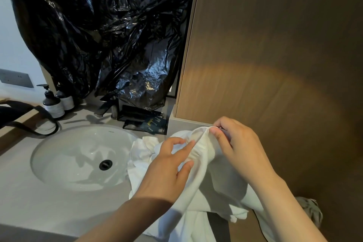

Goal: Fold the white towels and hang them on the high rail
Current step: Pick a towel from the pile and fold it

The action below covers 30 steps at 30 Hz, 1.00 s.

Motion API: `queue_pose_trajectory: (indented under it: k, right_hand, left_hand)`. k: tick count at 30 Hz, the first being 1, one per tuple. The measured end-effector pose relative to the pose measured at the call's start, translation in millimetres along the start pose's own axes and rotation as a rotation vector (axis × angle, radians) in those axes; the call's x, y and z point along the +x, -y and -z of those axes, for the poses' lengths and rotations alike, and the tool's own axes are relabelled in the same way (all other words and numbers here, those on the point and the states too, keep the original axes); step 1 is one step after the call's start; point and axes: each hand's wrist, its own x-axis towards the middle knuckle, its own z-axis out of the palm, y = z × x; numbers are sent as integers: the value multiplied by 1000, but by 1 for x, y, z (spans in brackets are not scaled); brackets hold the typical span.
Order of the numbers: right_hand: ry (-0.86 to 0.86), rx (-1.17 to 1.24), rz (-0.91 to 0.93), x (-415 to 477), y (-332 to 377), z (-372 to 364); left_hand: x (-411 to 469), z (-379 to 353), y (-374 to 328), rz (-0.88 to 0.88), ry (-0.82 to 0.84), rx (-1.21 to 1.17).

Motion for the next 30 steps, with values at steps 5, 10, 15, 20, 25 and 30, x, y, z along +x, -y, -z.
queue_pose_trajectory:
  k: [5,10,15,20,25,30]
  right_hand:
    - [32,9,5,-2,0,0]
    - [28,5,39,-1,-4,2]
    - [26,48,141,3,-9,4]
    - [15,99,201,8,-12,4]
    - [-59,73,189,14,-21,9]
    - [-78,58,173,15,-29,8]
  left_hand:
    - [6,12,6,-77,-85,22]
    - [8,31,12,-196,-181,86]
    - [33,76,10,-223,-41,28]
    - [55,106,3,-90,318,-20]
    - [51,96,9,-42,413,-24]
    - [35,75,23,-52,283,-116]
